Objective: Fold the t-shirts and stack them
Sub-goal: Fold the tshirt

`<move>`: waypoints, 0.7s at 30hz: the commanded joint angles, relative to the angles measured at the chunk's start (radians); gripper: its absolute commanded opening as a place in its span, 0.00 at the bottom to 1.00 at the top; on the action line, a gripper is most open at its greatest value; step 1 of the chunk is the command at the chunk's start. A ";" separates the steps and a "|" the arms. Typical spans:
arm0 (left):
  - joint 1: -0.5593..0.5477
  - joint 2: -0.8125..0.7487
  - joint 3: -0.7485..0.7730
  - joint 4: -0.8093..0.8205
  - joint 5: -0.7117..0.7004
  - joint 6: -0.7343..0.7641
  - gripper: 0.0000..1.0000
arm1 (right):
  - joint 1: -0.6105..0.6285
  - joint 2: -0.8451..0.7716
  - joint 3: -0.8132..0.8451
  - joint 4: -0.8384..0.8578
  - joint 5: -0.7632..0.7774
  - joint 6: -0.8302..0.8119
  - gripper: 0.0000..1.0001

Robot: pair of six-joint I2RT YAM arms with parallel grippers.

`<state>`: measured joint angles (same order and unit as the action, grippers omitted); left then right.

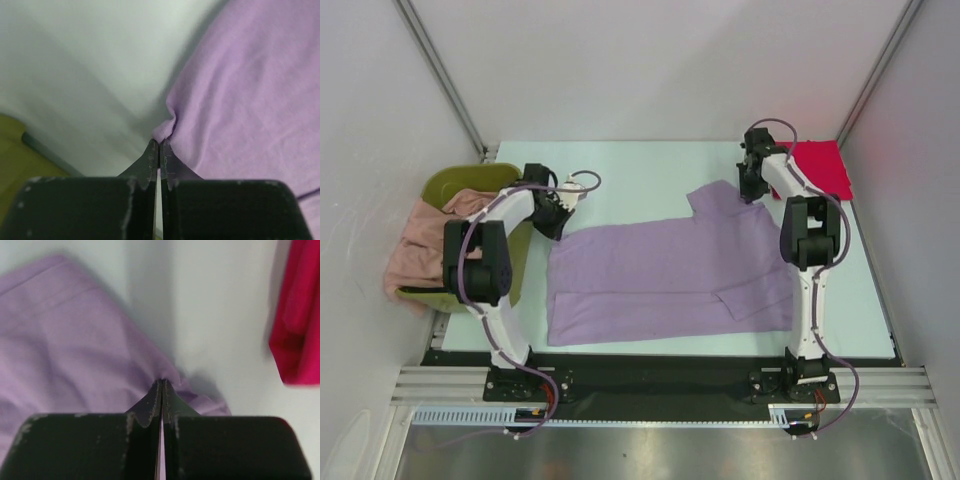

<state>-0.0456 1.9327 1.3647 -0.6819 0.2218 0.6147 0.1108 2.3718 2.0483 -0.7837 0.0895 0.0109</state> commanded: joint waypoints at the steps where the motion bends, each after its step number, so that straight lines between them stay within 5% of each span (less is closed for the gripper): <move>1: 0.000 -0.170 -0.050 0.062 0.030 0.085 0.00 | 0.004 -0.212 -0.097 0.050 0.030 0.012 0.00; 14: -0.004 -0.523 -0.429 0.088 0.021 0.187 0.00 | 0.010 -0.810 -0.817 0.112 0.139 0.156 0.00; 21: -0.007 -0.592 -0.553 0.096 0.042 0.230 0.00 | -0.003 -0.951 -1.049 0.052 0.177 0.285 0.00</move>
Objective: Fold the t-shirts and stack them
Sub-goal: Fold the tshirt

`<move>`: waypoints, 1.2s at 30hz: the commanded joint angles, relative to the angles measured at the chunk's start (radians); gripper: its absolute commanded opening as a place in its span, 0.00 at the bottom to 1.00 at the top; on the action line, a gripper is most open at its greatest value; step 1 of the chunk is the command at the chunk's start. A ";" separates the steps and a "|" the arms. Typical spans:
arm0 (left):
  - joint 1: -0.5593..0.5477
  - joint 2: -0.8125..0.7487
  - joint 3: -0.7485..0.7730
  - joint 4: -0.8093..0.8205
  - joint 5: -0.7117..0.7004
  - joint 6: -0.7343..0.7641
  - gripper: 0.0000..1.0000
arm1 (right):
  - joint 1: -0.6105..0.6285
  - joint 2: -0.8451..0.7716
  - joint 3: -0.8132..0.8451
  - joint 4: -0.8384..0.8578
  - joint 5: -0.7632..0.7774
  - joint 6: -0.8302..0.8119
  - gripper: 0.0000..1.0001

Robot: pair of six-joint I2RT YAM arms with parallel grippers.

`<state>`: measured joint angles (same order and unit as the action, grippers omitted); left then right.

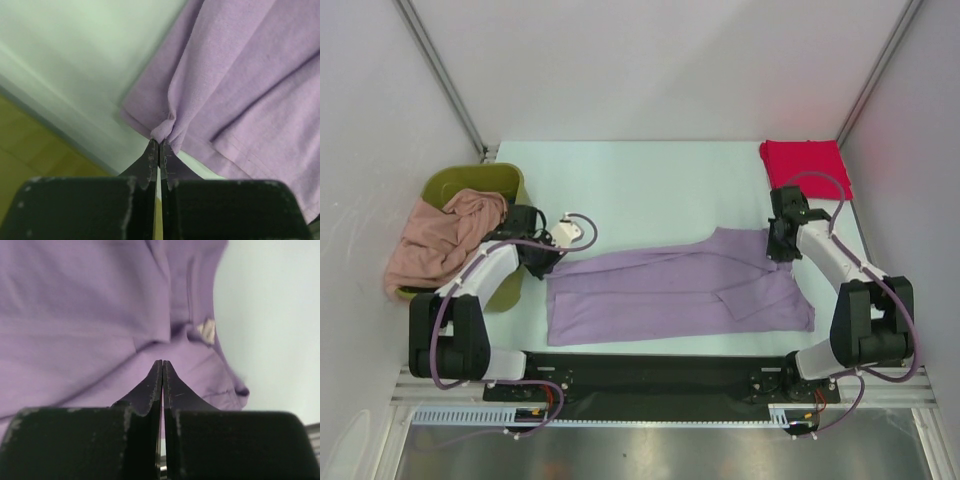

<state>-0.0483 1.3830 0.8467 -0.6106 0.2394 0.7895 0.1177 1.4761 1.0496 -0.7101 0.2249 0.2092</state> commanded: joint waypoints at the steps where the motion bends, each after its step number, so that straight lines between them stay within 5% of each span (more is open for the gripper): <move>1: -0.002 -0.042 -0.044 0.031 0.024 0.057 0.00 | -0.015 -0.062 -0.066 -0.019 0.036 0.096 0.00; 12: -0.012 -0.042 -0.060 0.061 0.011 0.102 0.06 | -0.110 -0.115 -0.142 0.029 -0.059 0.119 0.00; 13: -0.012 -0.039 -0.057 0.058 0.014 0.103 0.07 | -0.108 -0.128 -0.132 0.041 -0.084 0.096 0.01; 16: -0.018 -0.026 -0.037 0.058 0.024 0.085 0.10 | -0.108 -0.111 -0.068 0.061 -0.111 0.090 0.30; 17: -0.019 -0.019 -0.032 0.057 0.029 0.080 0.10 | -0.110 -0.099 -0.038 0.072 -0.134 0.072 0.32; 27: -0.027 -0.007 -0.014 0.063 0.031 0.057 0.10 | -0.121 0.211 0.167 0.129 -0.182 0.004 0.40; 36: -0.027 0.007 -0.006 0.064 0.014 0.054 0.09 | -0.046 0.326 0.259 0.139 -0.098 -0.034 0.44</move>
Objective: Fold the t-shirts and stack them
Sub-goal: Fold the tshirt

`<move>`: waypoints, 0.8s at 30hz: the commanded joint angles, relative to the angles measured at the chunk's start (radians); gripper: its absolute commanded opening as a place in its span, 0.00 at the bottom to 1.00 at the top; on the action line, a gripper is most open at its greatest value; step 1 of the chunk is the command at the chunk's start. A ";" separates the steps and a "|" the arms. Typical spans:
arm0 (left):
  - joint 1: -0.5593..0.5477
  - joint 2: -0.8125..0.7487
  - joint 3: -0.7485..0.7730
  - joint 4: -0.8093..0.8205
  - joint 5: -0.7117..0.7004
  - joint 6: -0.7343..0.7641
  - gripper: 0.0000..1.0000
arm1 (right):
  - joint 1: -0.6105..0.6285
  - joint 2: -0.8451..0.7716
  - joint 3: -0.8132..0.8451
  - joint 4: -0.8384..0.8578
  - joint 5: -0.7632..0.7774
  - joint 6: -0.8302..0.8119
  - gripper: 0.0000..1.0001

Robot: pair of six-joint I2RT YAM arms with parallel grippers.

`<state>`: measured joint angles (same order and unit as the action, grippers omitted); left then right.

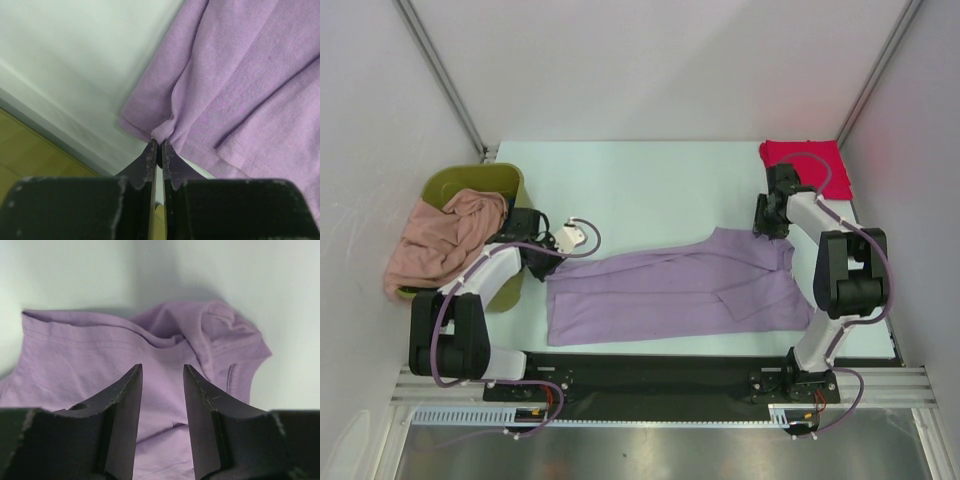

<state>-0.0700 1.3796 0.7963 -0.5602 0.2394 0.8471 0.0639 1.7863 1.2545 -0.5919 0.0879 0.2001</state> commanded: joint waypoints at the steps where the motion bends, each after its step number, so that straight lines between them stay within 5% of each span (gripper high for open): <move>1: -0.005 0.010 0.047 0.014 0.012 -0.005 0.09 | 0.008 0.036 0.056 0.026 0.044 -0.031 0.43; 8: -0.005 0.015 0.060 0.008 0.009 -0.005 0.08 | 0.017 0.119 0.121 -0.005 0.101 -0.064 0.31; 12: -0.005 0.013 0.073 0.002 0.017 -0.006 0.08 | 0.017 0.121 0.131 0.000 0.087 -0.057 0.00; 24: -0.008 -0.024 0.084 0.014 0.023 0.027 0.00 | -0.052 -0.286 -0.110 -0.140 0.118 0.081 0.00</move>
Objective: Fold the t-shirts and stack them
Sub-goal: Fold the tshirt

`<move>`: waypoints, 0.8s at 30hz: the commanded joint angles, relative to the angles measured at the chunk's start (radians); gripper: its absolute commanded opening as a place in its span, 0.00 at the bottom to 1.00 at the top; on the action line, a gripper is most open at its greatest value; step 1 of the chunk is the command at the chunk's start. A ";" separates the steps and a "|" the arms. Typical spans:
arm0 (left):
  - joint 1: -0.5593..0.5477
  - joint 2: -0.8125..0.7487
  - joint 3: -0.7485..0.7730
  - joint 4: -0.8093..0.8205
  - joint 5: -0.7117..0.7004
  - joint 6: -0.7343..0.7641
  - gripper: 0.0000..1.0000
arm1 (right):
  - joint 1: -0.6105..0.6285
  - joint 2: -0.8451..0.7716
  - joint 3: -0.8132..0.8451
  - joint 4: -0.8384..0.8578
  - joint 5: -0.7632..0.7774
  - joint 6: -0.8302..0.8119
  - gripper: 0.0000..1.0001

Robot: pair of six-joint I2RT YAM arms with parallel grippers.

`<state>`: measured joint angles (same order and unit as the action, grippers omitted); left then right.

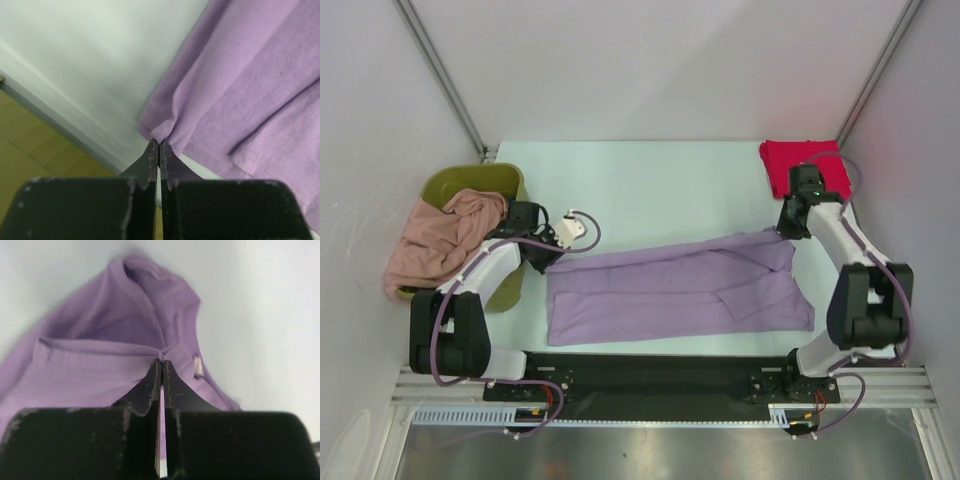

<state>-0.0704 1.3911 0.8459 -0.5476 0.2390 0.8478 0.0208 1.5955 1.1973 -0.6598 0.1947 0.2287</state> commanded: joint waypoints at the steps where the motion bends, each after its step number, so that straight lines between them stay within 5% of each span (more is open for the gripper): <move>1: -0.008 -0.037 0.029 -0.006 0.023 0.034 0.00 | -0.010 -0.136 -0.073 -0.078 0.011 0.057 0.00; 11: -0.012 -0.055 -0.060 -0.029 0.043 0.105 0.02 | -0.039 -0.175 -0.192 -0.081 -0.043 0.092 0.00; 14: -0.012 -0.061 -0.061 -0.107 0.078 0.144 0.15 | -0.053 -0.148 -0.188 -0.132 -0.017 0.101 0.01; 15: -0.014 -0.063 -0.054 -0.142 0.092 0.189 0.30 | -0.055 -0.131 -0.179 -0.165 -0.006 0.107 0.14; 18: -0.012 -0.063 0.004 -0.284 0.138 0.234 0.49 | -0.053 -0.161 -0.151 -0.199 0.025 0.118 0.41; 24: -0.014 -0.043 0.143 -0.327 0.198 0.131 0.52 | 0.156 -0.238 -0.059 -0.071 -0.153 -0.029 0.48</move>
<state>-0.0799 1.3636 0.9176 -0.8513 0.3580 1.0084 0.0525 1.4132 1.0573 -0.8185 0.1535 0.2890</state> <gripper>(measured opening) 0.512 0.471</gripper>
